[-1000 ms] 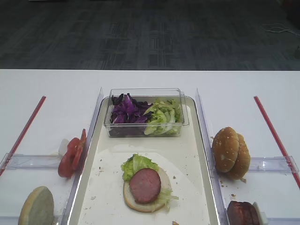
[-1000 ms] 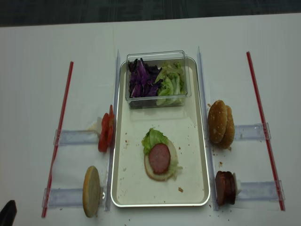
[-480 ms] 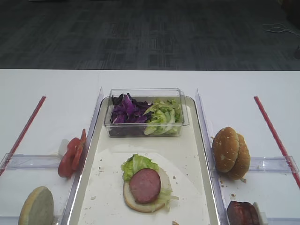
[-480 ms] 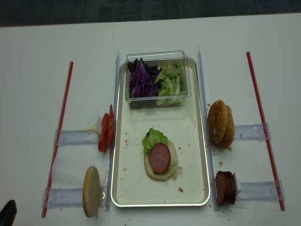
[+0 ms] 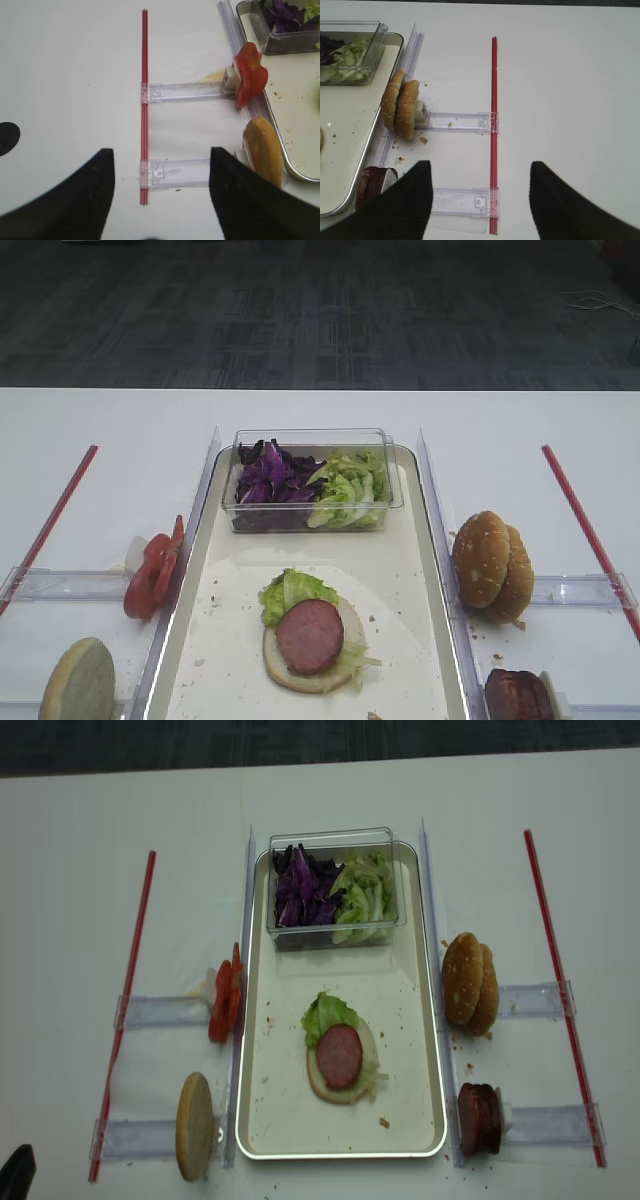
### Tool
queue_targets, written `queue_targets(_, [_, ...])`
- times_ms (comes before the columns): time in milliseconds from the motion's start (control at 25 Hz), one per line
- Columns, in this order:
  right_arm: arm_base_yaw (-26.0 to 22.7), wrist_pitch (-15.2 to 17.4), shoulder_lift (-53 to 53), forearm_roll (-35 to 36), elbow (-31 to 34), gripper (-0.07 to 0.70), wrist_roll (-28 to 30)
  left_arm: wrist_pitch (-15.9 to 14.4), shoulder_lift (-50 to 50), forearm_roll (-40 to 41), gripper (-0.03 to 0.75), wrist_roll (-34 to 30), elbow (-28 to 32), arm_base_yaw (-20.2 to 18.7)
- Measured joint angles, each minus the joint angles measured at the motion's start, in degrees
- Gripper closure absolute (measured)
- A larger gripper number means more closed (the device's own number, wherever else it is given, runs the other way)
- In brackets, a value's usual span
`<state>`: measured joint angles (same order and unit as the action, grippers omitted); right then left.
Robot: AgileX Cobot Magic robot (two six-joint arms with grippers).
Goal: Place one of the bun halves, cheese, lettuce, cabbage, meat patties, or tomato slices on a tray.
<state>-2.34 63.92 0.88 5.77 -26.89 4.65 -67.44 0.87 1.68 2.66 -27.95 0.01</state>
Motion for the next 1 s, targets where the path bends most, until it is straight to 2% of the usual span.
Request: queue_targets(1000, [0.0, 0.0, 0.0, 0.0, 0.0, 0.199, 0.0, 0.0, 0.0, 0.0, 0.294, 0.0, 0.0, 0.0])
